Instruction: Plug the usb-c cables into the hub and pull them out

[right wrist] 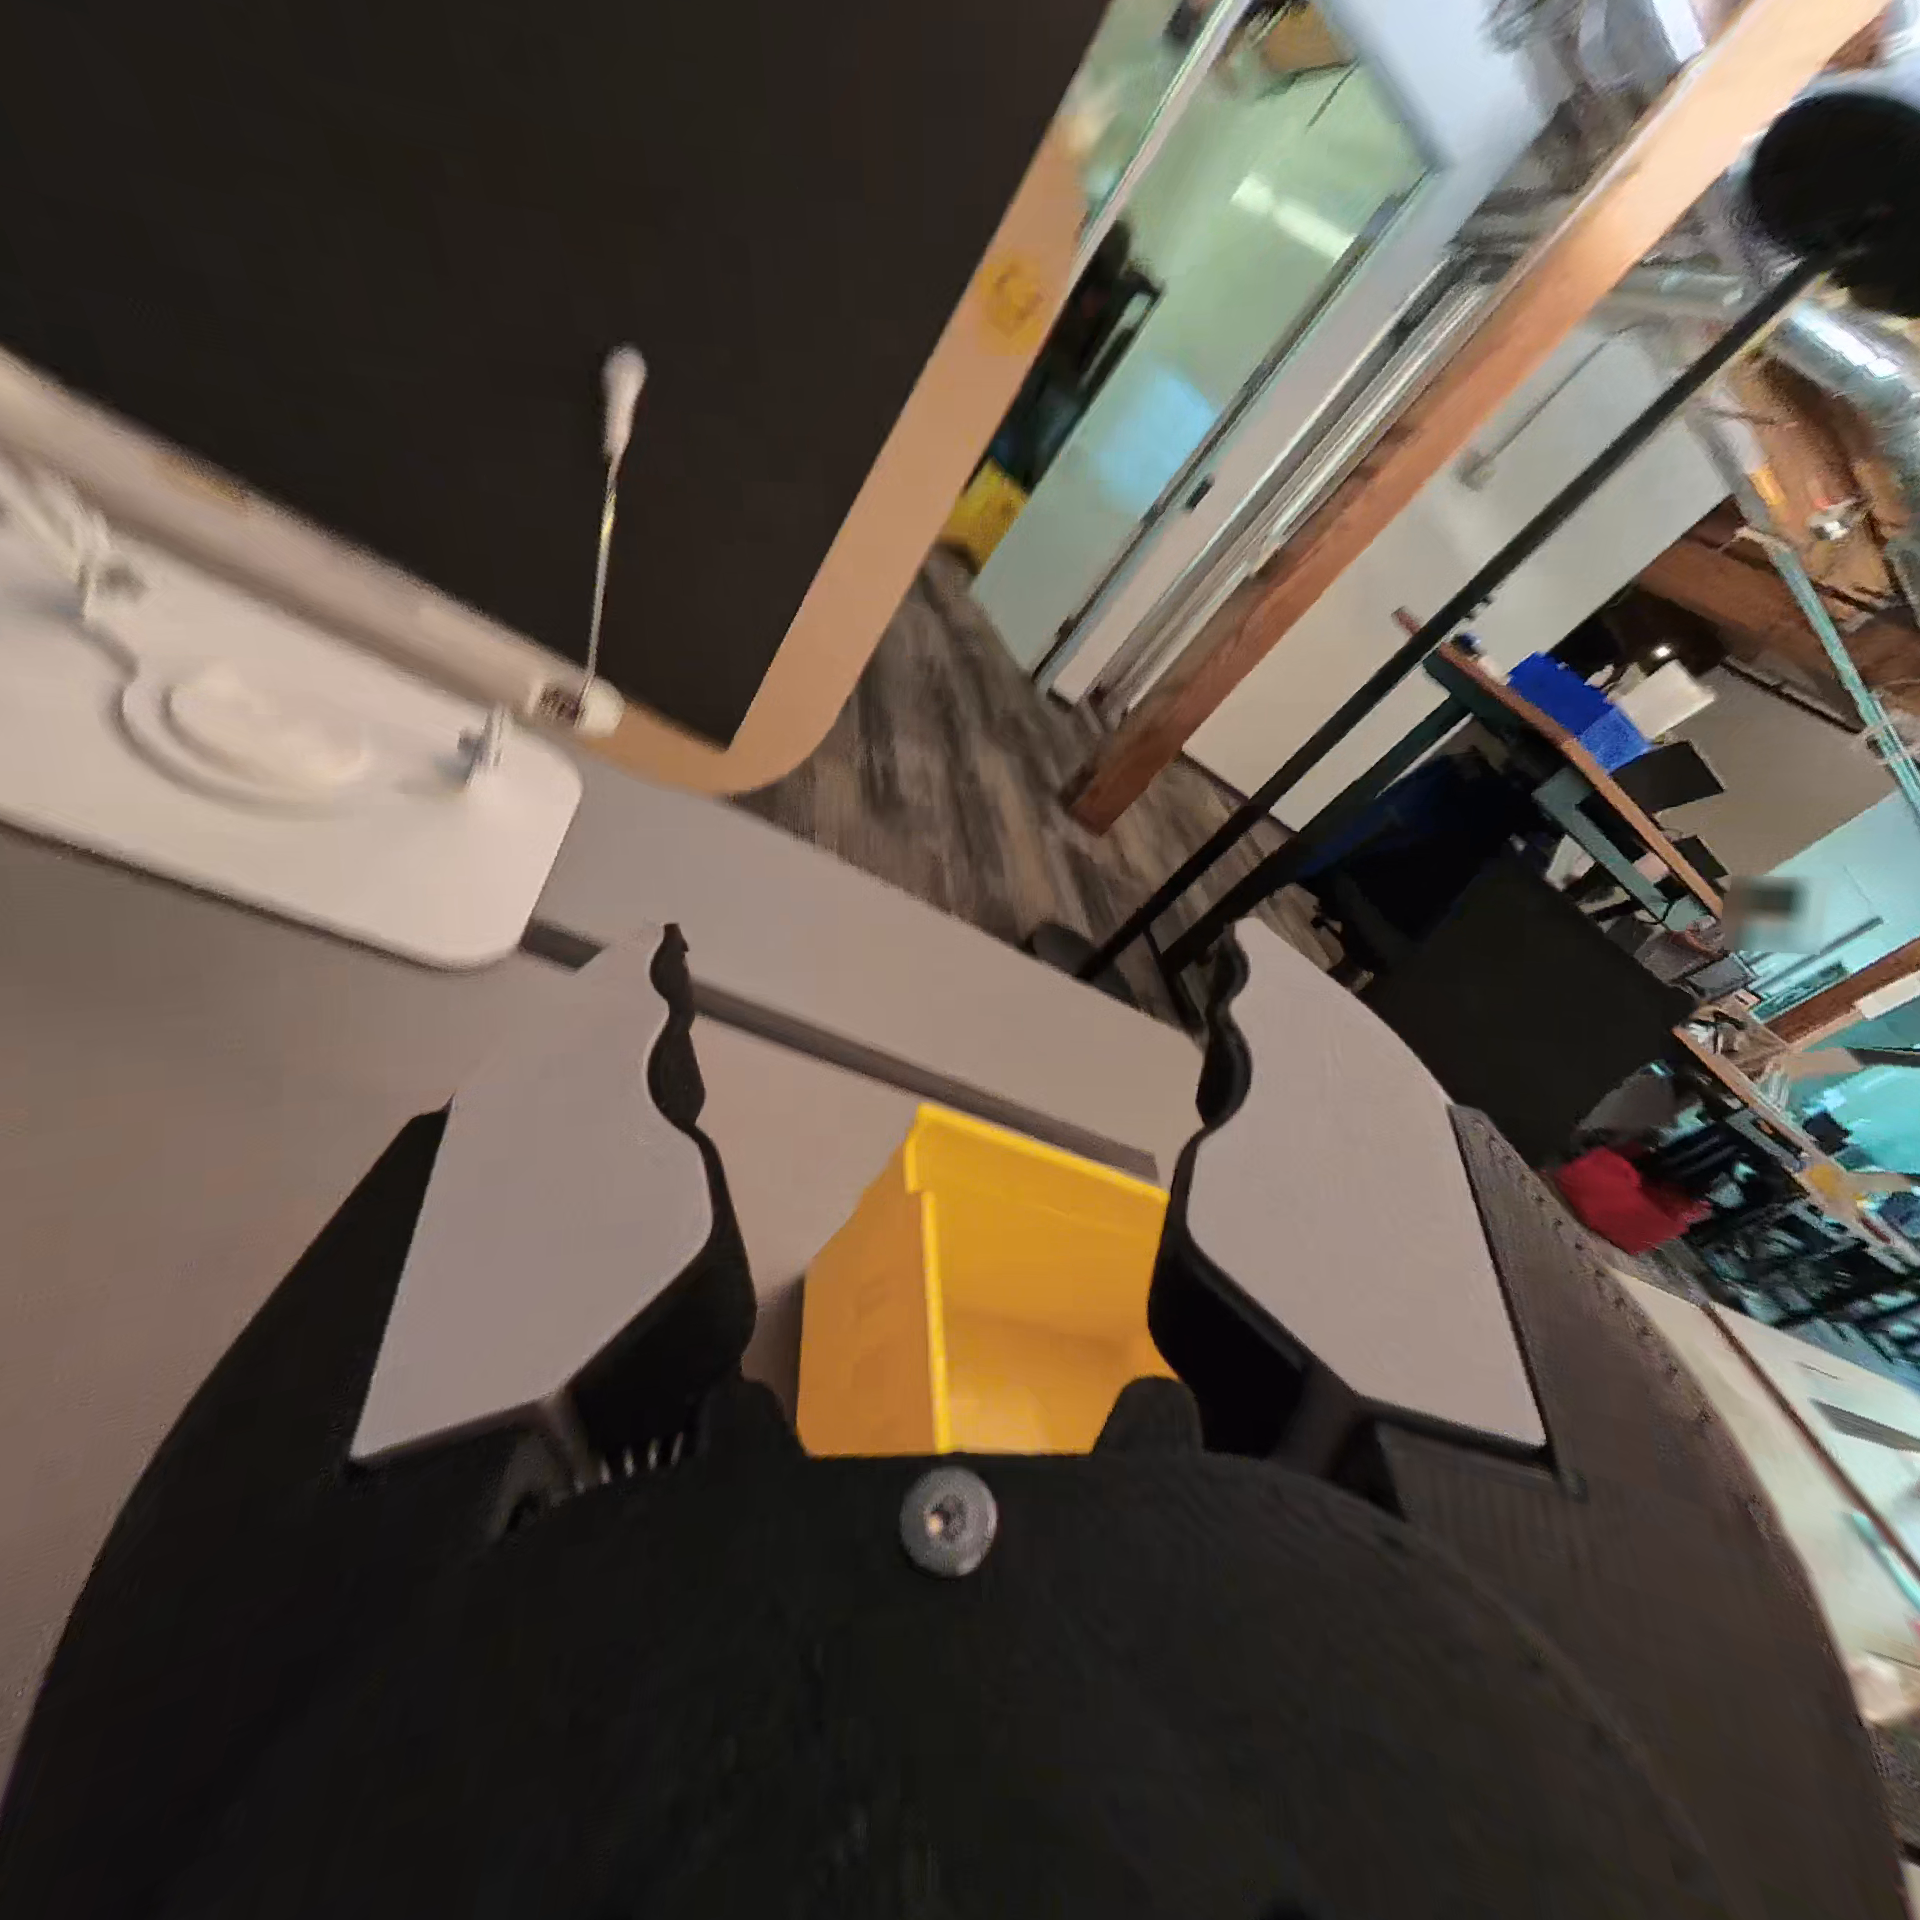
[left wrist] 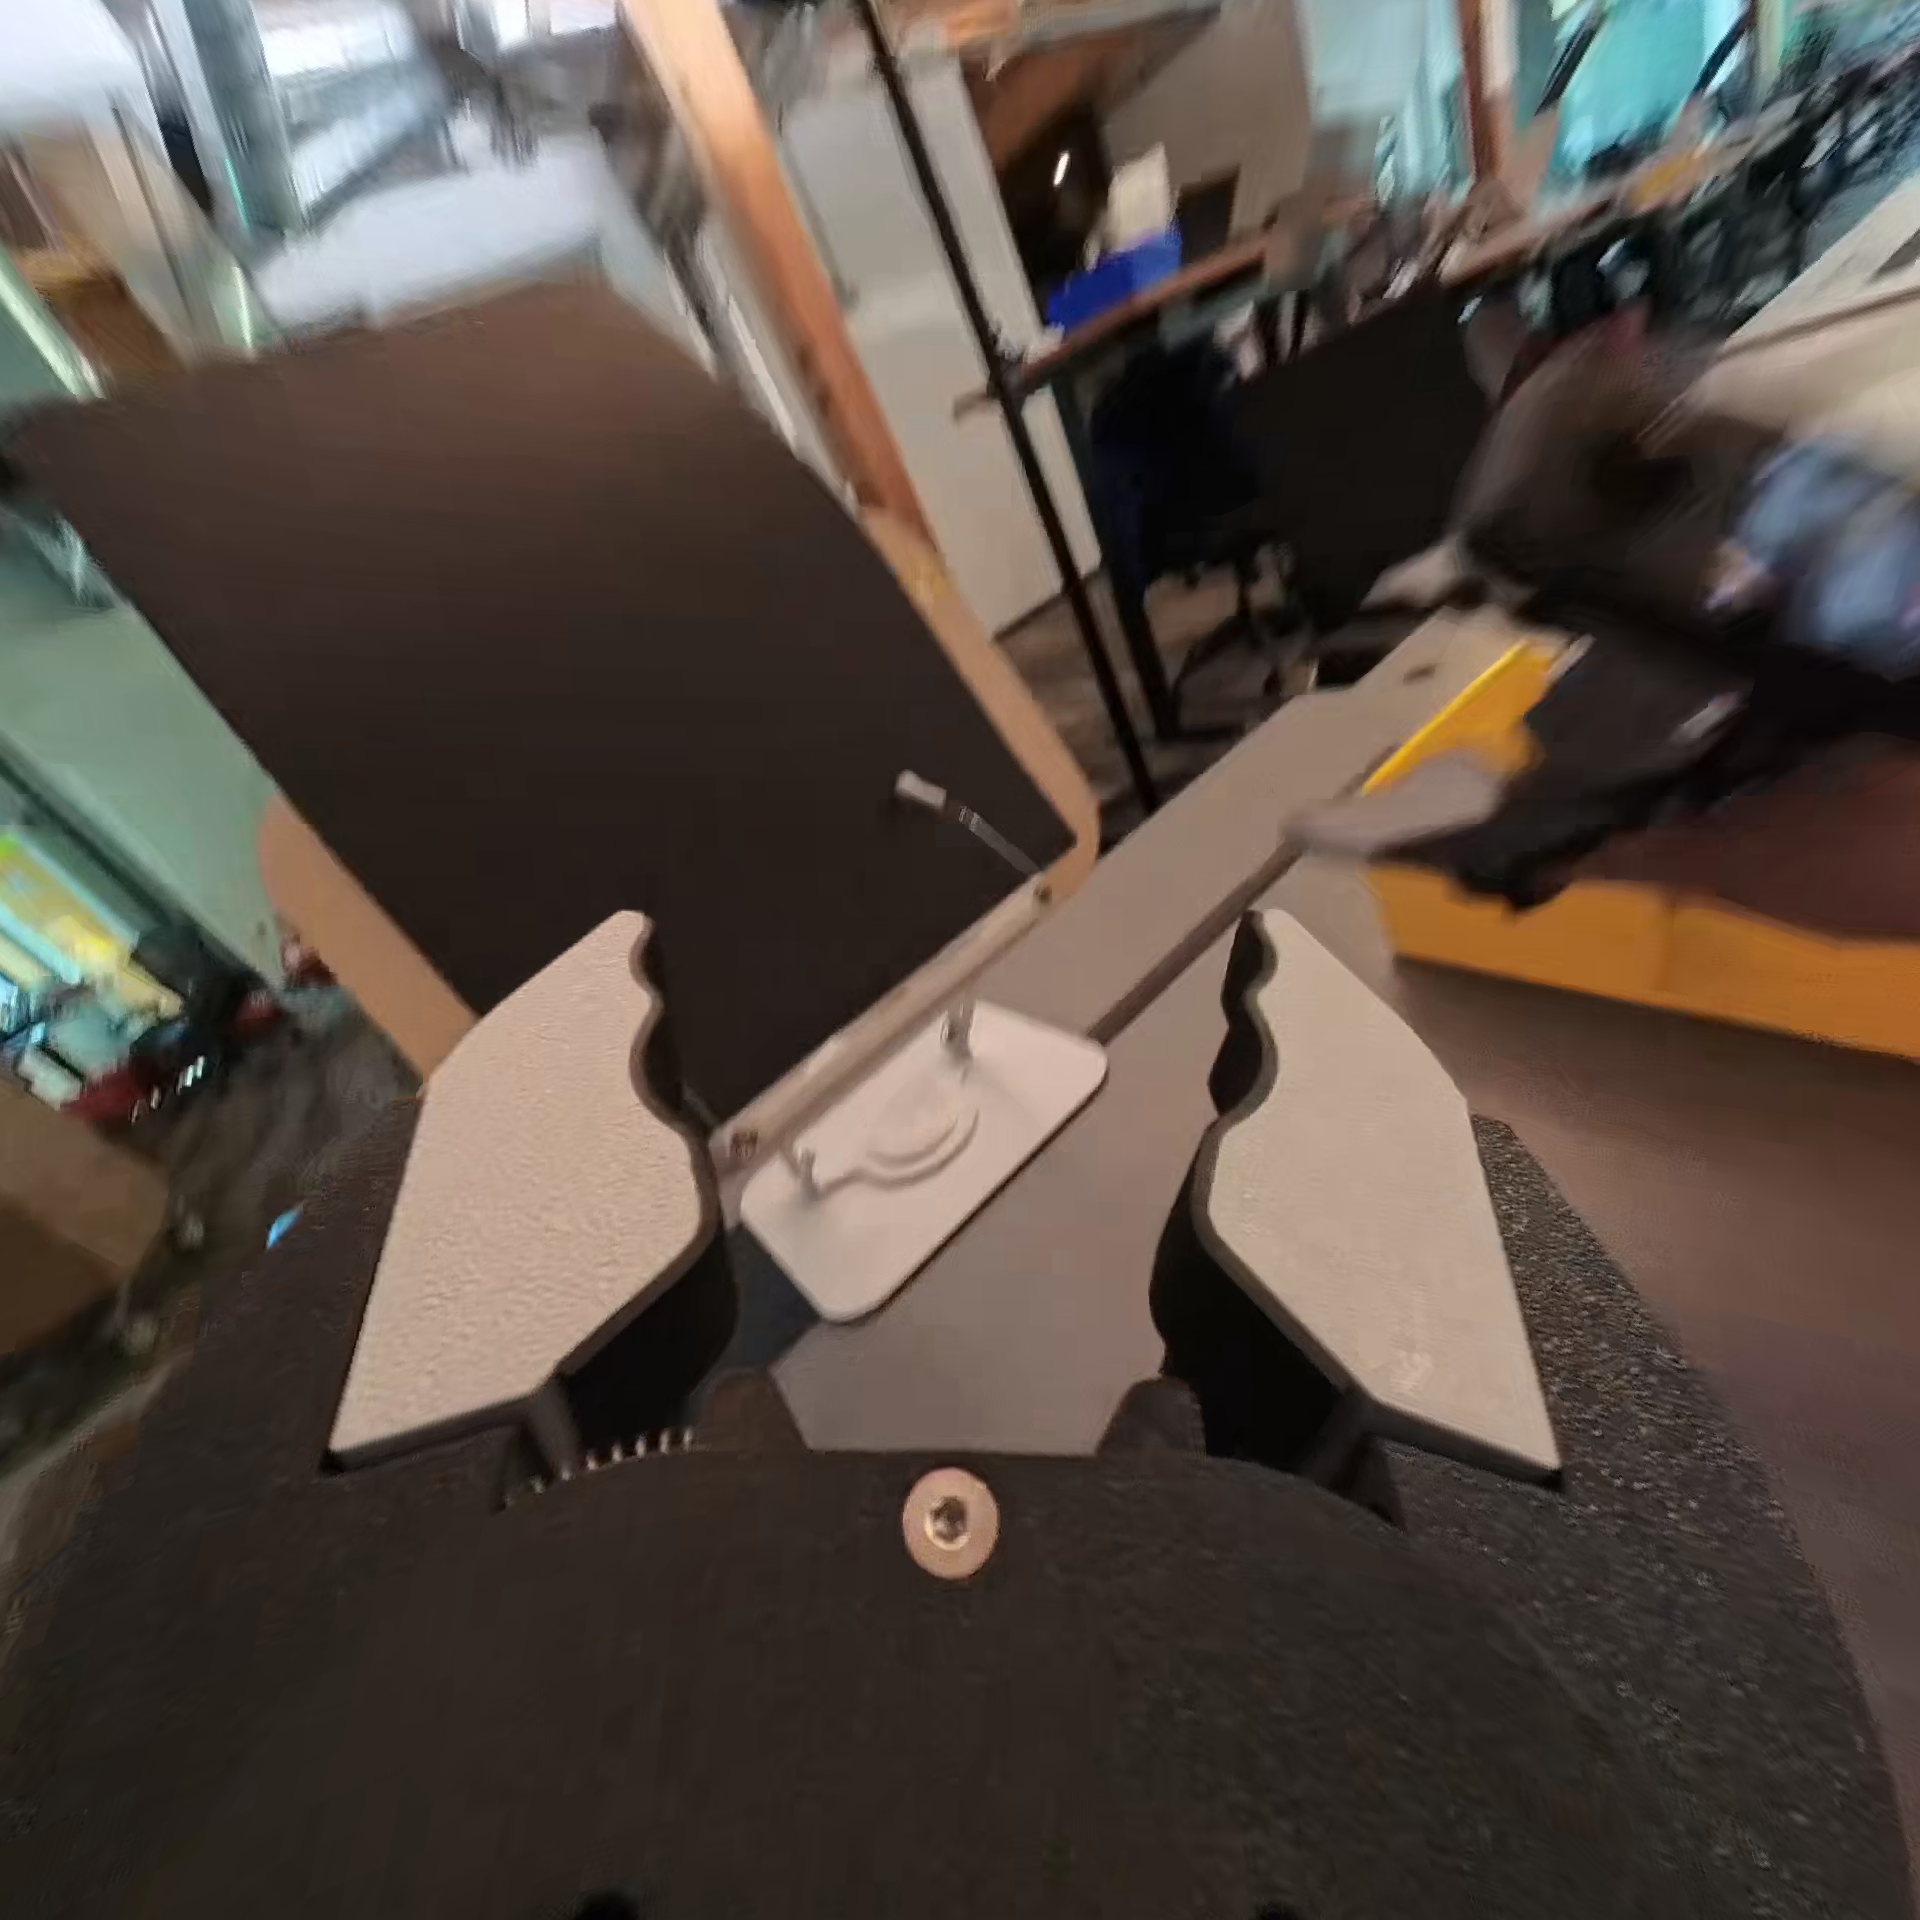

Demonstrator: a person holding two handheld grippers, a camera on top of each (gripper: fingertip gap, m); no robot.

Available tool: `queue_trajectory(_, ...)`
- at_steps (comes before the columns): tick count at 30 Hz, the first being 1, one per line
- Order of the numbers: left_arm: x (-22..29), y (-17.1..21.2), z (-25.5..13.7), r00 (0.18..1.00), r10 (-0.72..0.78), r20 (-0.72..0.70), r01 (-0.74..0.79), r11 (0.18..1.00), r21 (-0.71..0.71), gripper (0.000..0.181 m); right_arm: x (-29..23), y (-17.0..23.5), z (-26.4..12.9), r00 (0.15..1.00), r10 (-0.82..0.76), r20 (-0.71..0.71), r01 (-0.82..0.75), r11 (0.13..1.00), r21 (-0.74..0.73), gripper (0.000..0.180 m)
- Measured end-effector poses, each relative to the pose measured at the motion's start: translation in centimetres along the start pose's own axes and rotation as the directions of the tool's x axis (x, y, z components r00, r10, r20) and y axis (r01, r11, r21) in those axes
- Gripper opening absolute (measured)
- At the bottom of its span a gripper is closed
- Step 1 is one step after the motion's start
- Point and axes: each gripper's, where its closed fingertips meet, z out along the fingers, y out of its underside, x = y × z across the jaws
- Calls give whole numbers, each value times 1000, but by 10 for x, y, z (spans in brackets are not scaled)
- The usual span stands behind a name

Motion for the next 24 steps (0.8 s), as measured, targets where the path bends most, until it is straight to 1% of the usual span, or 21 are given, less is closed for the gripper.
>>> queue_trajectory(1, -2, 13, 6, 1000, 0, 7, 0, 999, -35, 97, 12, -10, -7, 999, 38, -17, -37, 998, 50, 96)
queue_trajectory(2, -1, 22, 10, 1000, 5, 7, -5, 999, -53, 89, 23, -18, -14, 997, 68, -32, -65, 993, 94, 95)
queue_trajectory(4, 2, 36, 18, 1000, 20, 16, -18, 996, -83, 77, 40, -31, -28, 994, 103, -46, -95, 983, 160, 95)
queue_trajectory(5, 4, 42, 21, 999, 28, 22, -25, 994, -109, 72, 44, -36, -33, 993, 112, -44, -102, 978, 182, 94)
queue_trajectory(7, 7, 53, 23, 999, 28, 19, -24, 985, -169, 69, 51, -47, -45, 992, 126, -28, -116, 965, 234, 93)
queue_trajectory(9, 13, 54, 22, 1000, -11, 5, 12, 980, -199, 68, 55, -60, -58, 990, 138, 4, -133, 945, 300, 88)
queue_trajectory(12, 22, 46, 14, 995, -94, -19, 88, 973, -213, 65, 63, -79, -80, 983, 172, 59, -181, 899, 398, 77)
queue_trajectory(14, 30, 37, 3, 987, -151, -50, 136, 964, -227, 56, 68, -87, -93, 977, 186, 104, -213, 874, 436, 74)
queue_trajectory(16, 36, 30, -14, 979, -187, -79, 164, 957, -239, 56, 72, -95, -105, 973, 178, 144, -226, 851, 475, 69)
queue_trajectory(18, 34, 34, -40, 978, -190, -82, 161, 947, -280, 49, 77, -99, -114, 970, 169, 175, -235, 837, 494, 63)
queue_trajectory(19, 30, 39, -57, 982, -176, -71, 146, 940, -310, 48, 77, -101, -119, 966, 153, 208, -240, 832, 500, 56)
queue_trajectory(21, 9, 56, -96, 993, -115, -5, 104, 915, -391, 43, 78, -104, -128, 951, 152, 270, -276, 810, 518, 45)
queue_trajectory(23, -24, 77, -142, 996, -25, 87, 65, 868, -492, 36, 73, -109, -140, 926, 114, 359, -308, 779, 546, 19)
queue_trajectory(24, -43, 87, -168, 992, 19, 128, 55, 834, -549, 30, 68, -111, -146, 911, 84, 404, -319, 765, 560, 3)
